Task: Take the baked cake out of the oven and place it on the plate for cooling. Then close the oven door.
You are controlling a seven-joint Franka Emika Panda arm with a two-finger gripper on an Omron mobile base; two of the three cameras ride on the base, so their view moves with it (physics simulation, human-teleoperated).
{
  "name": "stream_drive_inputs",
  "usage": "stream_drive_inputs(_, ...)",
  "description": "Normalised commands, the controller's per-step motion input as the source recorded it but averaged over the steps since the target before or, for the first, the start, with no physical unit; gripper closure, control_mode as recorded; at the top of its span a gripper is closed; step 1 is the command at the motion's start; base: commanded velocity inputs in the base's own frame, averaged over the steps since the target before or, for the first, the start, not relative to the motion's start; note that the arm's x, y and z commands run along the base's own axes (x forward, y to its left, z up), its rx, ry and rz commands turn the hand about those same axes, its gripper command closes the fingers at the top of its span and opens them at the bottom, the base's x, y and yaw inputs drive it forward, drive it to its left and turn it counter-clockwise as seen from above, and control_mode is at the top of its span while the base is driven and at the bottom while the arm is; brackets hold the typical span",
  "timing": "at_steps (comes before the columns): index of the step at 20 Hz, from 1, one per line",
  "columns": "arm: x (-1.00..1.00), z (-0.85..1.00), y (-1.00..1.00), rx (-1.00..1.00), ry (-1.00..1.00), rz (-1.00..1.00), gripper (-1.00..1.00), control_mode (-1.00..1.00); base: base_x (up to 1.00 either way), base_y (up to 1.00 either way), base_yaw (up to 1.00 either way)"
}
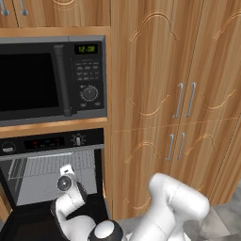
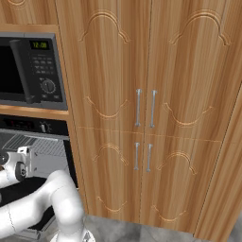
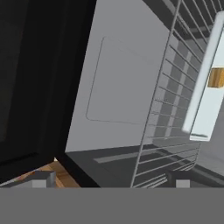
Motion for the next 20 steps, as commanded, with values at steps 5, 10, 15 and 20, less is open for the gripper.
stream_drive_inputs(5,0.22,-0.3,0.0,-0.13,-0.17,0.0,-1.0,-1.0,0.0,0.0,0.0)
stream_drive_inputs(10,0.02,-0.1,0.0,-0.12,-0.16,0.0,-1.0,-1.0,0.0,0.0,0.0)
stream_drive_inputs(15,0.04,0.0,-0.01,-0.02,0.0,0.0,-1.0,-1.0,0.0,0.0,0.0)
stream_drive_inputs(20,0.23,0.0,-0.11,0.0,0.0,0.07,-1.0,-1.0,0.0,0.0,0.0)
